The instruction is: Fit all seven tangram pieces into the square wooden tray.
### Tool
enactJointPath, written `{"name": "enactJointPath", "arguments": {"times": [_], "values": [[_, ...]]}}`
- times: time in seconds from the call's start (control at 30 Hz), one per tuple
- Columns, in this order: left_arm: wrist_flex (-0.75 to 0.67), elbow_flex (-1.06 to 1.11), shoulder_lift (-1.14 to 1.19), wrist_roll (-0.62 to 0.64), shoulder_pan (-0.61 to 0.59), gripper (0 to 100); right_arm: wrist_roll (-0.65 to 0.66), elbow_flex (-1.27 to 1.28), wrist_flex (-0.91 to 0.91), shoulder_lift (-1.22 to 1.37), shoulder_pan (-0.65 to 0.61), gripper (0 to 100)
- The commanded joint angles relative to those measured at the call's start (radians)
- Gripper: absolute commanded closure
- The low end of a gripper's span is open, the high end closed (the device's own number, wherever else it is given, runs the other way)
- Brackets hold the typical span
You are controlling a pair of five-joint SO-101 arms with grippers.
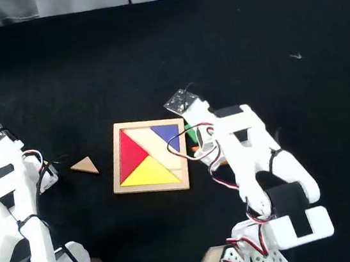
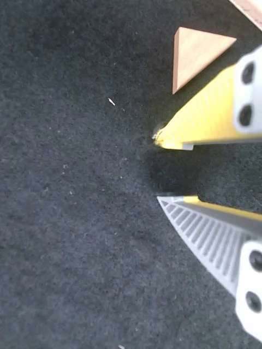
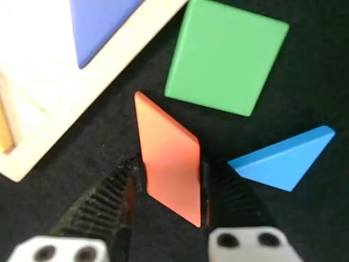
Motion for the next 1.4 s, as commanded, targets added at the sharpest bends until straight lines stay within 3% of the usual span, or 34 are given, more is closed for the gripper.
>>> {"name": "enactJointPath", "arguments": {"times": [0.0,0.17,0.4,0.53,0.73,0.93,1.13,1.37], "values": [[-0.015,0.001,-0.026,-0.006,-0.008,85,-0.038,-0.002,-0.012,-0.005,-0.017,91.3],[-0.015,0.001,-0.026,-0.006,-0.008,85,-0.193,-0.031,0.041,-0.061,-0.009,91.3],[-0.015,0.001,-0.026,-0.006,-0.008,85,-0.413,-0.044,0.196,-0.358,-0.015,91.4],[-0.015,0.001,-0.026,-0.006,-0.005,85,-0.505,-0.039,0.222,-0.464,-0.077,91.4],[-0.015,0.001,-0.026,-0.006,-0.004,85,-0.640,-0.067,0.209,-0.380,-0.239,91.4],[-0.015,0.002,-0.026,-0.006,-0.004,85,-0.993,-0.194,0.190,-0.226,-0.328,91.3],[-0.015,0.002,-0.026,-0.006,-0.004,85,-1.053,-0.214,0.089,-0.094,-0.371,91.3],[-0.015,0.002,-0.025,-0.006,-0.001,85,-1.109,-0.243,0.087,-0.012,-0.327,91.3]]}}
